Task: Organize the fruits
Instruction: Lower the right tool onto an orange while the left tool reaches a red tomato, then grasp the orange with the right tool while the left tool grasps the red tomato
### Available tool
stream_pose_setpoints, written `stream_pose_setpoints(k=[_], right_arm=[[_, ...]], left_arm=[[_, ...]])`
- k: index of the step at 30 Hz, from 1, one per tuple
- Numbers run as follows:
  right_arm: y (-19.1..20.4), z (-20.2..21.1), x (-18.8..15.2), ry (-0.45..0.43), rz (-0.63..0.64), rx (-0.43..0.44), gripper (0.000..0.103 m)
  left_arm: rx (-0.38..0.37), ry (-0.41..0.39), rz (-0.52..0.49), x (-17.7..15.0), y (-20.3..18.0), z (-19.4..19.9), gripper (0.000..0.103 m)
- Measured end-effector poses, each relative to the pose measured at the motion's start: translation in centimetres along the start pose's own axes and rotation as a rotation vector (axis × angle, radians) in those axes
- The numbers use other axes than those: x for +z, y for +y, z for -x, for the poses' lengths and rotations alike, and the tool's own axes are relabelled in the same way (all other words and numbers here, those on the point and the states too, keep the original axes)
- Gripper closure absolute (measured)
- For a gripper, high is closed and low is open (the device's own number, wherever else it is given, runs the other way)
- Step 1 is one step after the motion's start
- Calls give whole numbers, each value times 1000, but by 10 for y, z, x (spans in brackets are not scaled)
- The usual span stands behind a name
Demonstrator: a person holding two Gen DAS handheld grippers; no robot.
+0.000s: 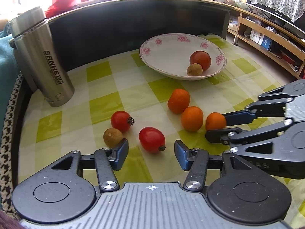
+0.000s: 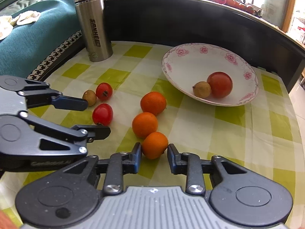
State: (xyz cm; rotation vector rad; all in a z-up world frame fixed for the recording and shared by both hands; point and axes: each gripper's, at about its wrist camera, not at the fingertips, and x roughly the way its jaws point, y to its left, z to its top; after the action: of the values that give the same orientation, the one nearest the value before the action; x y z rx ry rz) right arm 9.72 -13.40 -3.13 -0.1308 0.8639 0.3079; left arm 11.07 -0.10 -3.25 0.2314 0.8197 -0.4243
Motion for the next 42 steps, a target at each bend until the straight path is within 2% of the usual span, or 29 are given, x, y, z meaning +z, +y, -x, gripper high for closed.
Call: stream_pose_setpoints(k=[1, 8, 10, 21, 27, 30, 33, 38, 40, 42], right_arm=[[-1, 1, 0, 0, -5, 1, 67], [-9, 6, -5, 13, -31, 1, 67], [-11, 6, -5, 14, -35, 0, 67], [-13, 15, -14, 35, -12, 5, 67], [-7, 23, -33, 57, 40, -2, 68], [-5, 25, -38, 35, 58, -4, 67], [-9, 27, -40, 31, 55, 8, 64], [-16, 29, -42, 19, 33, 19, 49], [-18, 30, -41, 13, 24, 24, 49], [-20, 29, -41, 9, 18, 31, 49]], left_arm=[[1, 2, 3, 1, 0, -2, 49], [9, 8, 28, 5, -2, -16, 56], [11, 4, 29, 6, -3, -16, 64], [-50, 37, -84, -10, -23, 5, 65], [-42, 58, -121, -29, -29, 19, 64], [-36, 53, -121, -29, -30, 18, 61], [-20, 43, -127, -31, -30, 19, 54], [-14, 44, -96, -30, -26, 19, 47], [-16, 46, -92, -30, -26, 19, 36], [-34, 49, -83, -30, -26, 19, 35]])
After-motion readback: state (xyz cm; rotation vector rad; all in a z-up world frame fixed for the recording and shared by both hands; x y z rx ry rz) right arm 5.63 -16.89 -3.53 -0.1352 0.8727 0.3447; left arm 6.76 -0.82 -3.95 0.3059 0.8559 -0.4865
